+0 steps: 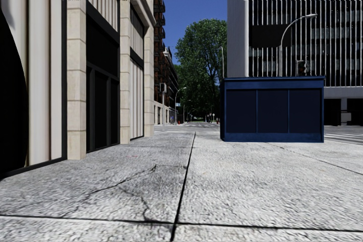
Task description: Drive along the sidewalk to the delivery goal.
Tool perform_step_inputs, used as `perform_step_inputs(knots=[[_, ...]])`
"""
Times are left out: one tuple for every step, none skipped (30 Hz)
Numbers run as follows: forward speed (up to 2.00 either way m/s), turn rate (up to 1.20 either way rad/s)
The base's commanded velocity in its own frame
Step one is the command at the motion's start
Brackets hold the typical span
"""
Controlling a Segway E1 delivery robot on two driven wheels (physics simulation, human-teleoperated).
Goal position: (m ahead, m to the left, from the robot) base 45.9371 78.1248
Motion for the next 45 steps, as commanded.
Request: perform_step_inputs(knots=[[2.0,0.0],[2.0,0.0],[2.0,0.0],[2.0,0.0],[2.0,0.0],[2.0,0.0],[2.0,0.0],[2.0,0.0],[2.0,0.0],[2.0,0.0],[2.0,0.0],[2.0,0.0],[2.0,0.0],[2.0,0.0],[2.0,0.0],[2.0,0.0],[2.0,0.0],[2.0,0.0],[2.0,0.0],[2.0,0.0],[2.0,0.0],[2.0,0.0],[2.0,0.0],[2.0,0.0],[2.0,0.0],[2.0,0.0],[2.0,0.0],[2.0,0.0],[2.0,0.0],[2.0,0.0],[2.0,0.0],[2.0,0.0],[2.0,0.0],[2.0,0.0],[2.0,0.0],[2.0,0.0],[2.0,0.0],[2.0,0.0],[2.0,0.0],[2.0,0.0],[2.0,0.0],[2.0,0.0],[2.0,0.0],[2.0,0.0],[2.0,0.0]])
